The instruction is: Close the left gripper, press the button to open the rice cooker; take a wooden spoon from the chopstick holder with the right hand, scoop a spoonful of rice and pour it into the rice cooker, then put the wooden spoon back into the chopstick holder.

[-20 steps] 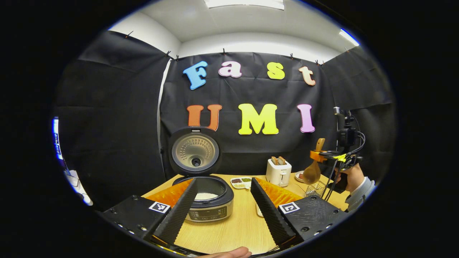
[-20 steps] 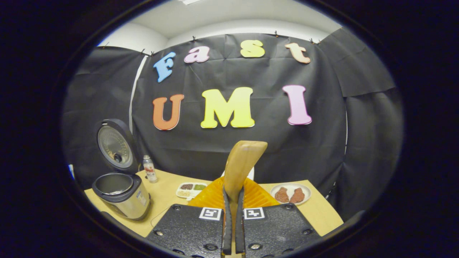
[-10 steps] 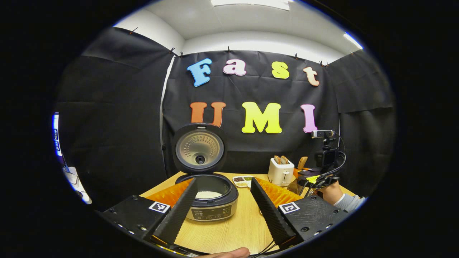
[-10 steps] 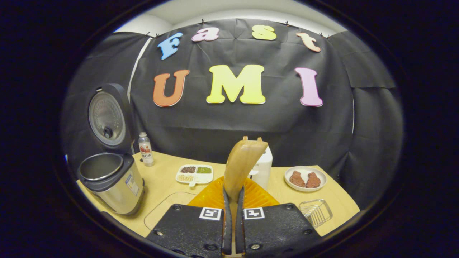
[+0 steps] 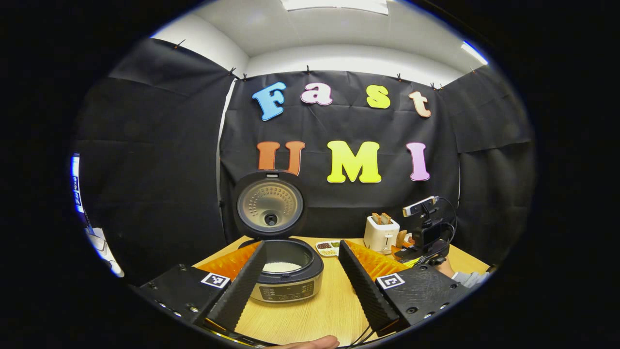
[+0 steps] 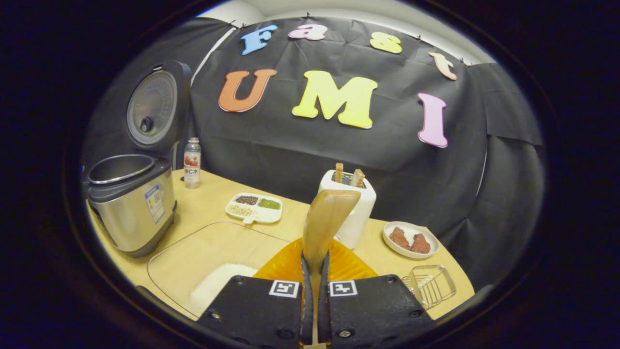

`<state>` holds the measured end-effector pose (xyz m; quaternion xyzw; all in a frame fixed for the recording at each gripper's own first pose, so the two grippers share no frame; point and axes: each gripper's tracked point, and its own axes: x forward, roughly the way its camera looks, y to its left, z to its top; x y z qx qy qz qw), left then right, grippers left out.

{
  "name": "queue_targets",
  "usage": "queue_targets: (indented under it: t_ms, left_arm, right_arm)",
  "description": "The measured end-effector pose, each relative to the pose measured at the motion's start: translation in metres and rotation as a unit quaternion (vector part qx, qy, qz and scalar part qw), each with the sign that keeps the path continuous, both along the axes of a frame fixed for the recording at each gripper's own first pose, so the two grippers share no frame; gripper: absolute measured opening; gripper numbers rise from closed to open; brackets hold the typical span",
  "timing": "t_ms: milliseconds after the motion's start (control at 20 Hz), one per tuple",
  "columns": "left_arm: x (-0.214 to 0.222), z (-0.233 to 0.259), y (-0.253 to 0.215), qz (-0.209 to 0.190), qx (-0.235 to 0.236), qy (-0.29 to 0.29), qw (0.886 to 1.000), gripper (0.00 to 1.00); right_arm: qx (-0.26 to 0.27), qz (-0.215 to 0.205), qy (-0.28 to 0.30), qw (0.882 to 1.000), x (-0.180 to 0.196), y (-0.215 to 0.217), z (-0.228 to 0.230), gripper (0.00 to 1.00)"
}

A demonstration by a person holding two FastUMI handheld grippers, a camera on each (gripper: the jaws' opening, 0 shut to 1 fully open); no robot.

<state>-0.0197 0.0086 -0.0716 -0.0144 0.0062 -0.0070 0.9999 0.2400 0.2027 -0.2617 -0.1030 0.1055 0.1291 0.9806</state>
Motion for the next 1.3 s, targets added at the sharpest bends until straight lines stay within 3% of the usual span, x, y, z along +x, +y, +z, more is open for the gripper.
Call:
queue_targets:
  t_ms: [200, 550, 650, 800, 900, 950, 1100, 1300]
  left_arm:
    - [0.001, -0.008, 0.002, -0.003, -0.015, 0.010, 1.000, 0.95]
    - [0.001, -0.010, 0.006, -0.001, -0.004, 0.008, 1.000, 0.95]
    - [0.002, -0.011, 0.011, 0.007, 0.004, 0.006, 1.000, 0.95]
    - [0.003, -0.015, 0.012, 0.010, 0.005, 0.009, 1.000, 0.95]
    - [0.003, -0.016, 0.013, 0.009, 0.001, 0.012, 1.000, 0.95]
    - [0.002, -0.016, 0.014, 0.009, -0.001, 0.012, 1.000, 0.95]
    - [0.000, -0.016, 0.016, 0.011, -0.001, 0.013, 1.000, 0.95]
    - [-0.003, -0.010, 0.013, 0.009, 0.003, 0.006, 1.000, 0.95]
  right_arm:
    - [0.056, -0.022, 0.025, 0.998, -0.010, -0.001, -0.001, 0.09]
    - [0.170, -0.017, 0.064, 0.983, -0.019, 0.032, -0.002, 0.09]
    - [0.223, -0.009, 0.096, 0.970, -0.020, 0.048, -0.007, 0.10]
    - [0.301, 0.012, 0.156, 0.941, -0.021, 0.067, -0.015, 0.09]
    - [0.345, 0.008, 0.187, 0.920, -0.017, 0.065, -0.017, 0.10]
    - [0.355, 0.014, 0.188, 0.916, -0.018, 0.063, -0.015, 0.10]
    - [0.408, 0.005, 0.204, 0.890, -0.016, 0.051, -0.005, 0.10]
    - [0.430, -0.026, 0.187, 0.883, -0.010, 0.013, 0.005, 0.09]
